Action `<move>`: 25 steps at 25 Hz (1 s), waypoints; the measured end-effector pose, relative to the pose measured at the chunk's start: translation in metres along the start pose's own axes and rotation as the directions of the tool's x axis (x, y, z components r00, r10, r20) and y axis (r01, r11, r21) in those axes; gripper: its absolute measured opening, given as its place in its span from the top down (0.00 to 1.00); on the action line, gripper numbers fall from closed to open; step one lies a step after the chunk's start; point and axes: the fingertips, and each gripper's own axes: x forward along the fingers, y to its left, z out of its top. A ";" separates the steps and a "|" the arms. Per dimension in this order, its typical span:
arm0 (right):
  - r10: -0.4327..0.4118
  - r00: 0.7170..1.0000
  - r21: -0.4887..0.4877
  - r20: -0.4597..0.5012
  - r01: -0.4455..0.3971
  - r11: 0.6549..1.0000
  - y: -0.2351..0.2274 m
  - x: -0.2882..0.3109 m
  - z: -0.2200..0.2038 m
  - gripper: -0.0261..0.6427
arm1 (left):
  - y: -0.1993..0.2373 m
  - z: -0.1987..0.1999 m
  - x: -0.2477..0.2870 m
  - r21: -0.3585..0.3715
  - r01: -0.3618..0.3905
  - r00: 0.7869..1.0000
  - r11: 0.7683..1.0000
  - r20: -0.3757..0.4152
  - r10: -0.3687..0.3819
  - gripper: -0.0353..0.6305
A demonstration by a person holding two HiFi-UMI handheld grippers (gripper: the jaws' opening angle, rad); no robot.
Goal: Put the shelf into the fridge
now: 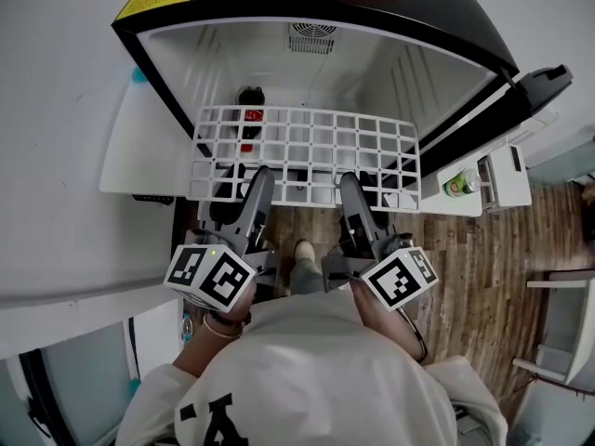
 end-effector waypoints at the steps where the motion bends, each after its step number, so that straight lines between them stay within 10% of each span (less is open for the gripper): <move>1: 0.000 1.000 -0.005 -0.002 0.000 1.000 0.000 0.001 0.000 0.72 | 0.000 0.000 0.001 0.001 -0.001 1.000 1.000 -0.003 0.001 0.62; 25: 0.024 0.999 -0.021 -0.026 -0.025 0.999 -0.012 0.031 0.009 0.72 | 0.010 0.005 0.031 0.009 -0.023 1.000 1.000 -0.013 0.024 0.62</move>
